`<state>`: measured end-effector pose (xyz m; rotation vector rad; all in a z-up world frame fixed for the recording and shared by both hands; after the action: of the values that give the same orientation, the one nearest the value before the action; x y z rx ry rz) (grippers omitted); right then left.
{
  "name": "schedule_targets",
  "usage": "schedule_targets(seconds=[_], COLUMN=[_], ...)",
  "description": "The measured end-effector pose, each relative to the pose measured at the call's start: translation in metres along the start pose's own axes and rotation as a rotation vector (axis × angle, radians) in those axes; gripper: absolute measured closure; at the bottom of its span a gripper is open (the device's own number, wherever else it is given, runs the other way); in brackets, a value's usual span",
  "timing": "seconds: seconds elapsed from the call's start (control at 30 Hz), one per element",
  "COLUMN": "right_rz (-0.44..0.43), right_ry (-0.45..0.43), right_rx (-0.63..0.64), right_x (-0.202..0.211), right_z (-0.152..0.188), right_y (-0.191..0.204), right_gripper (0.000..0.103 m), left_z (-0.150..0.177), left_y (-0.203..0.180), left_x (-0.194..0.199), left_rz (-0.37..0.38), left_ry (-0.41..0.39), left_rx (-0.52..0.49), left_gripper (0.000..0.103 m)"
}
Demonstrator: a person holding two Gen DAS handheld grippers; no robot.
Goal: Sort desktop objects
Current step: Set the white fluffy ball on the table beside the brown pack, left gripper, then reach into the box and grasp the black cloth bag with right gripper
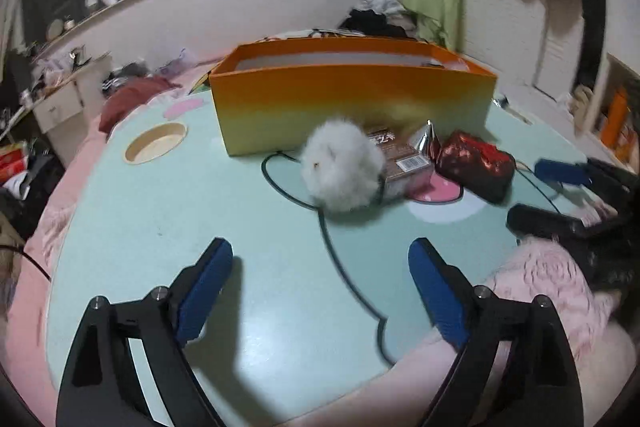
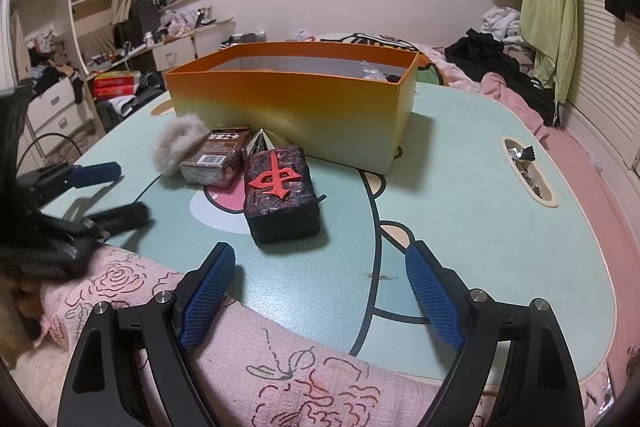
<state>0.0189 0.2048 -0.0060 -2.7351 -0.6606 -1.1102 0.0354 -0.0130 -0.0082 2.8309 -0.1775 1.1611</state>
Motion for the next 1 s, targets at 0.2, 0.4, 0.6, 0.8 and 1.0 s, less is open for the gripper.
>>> schedule_targets(seconds=[0.2, 0.4, 0.6, 0.8, 1.0], right_rz=[-0.004, -0.134, -0.065, 0.032, 0.186], right_ry=[-0.004, -0.032, 0.035, 0.391, 0.610], right_rx=[-0.005, -0.032, -0.037, 0.027, 0.053], right_x=[0.000, 0.021, 0.040, -0.064, -0.141], right_z=[-0.001, -0.009, -0.109, -0.186, -0.180], right_y=[-0.001, -0.007, -0.036, -0.026, -0.032], right_gripper=[0.016, 0.092, 0.090, 0.070, 0.065], left_z=[-0.012, -0.022, -0.032, -0.040, -0.015], left_y=[-0.003, -0.007, -0.012, -0.015, -0.010], left_x=[0.021, 0.037, 0.046, 0.046, 0.026], left_rz=[-0.036, -0.038, -0.036, -0.035, -0.027], left_ry=[-0.032, -0.037, -0.041, -0.040, -0.039], left_rx=[0.036, 0.039, 0.036, 0.035, 0.036], left_gripper=[0.011, 0.011, 0.011, 0.011, 0.011])
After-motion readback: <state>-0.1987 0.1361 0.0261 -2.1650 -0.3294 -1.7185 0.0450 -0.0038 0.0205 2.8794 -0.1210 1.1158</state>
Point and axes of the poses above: each gripper's, at about its wrist camera, not at the fingertips, and x roughly against the way its jaws point, y to its left, z to its underside, the point moved 3 cm from there along -x, roughly the way its jaws point, and after that the axes turned 4 degrees about y, right-handed, at the moved point
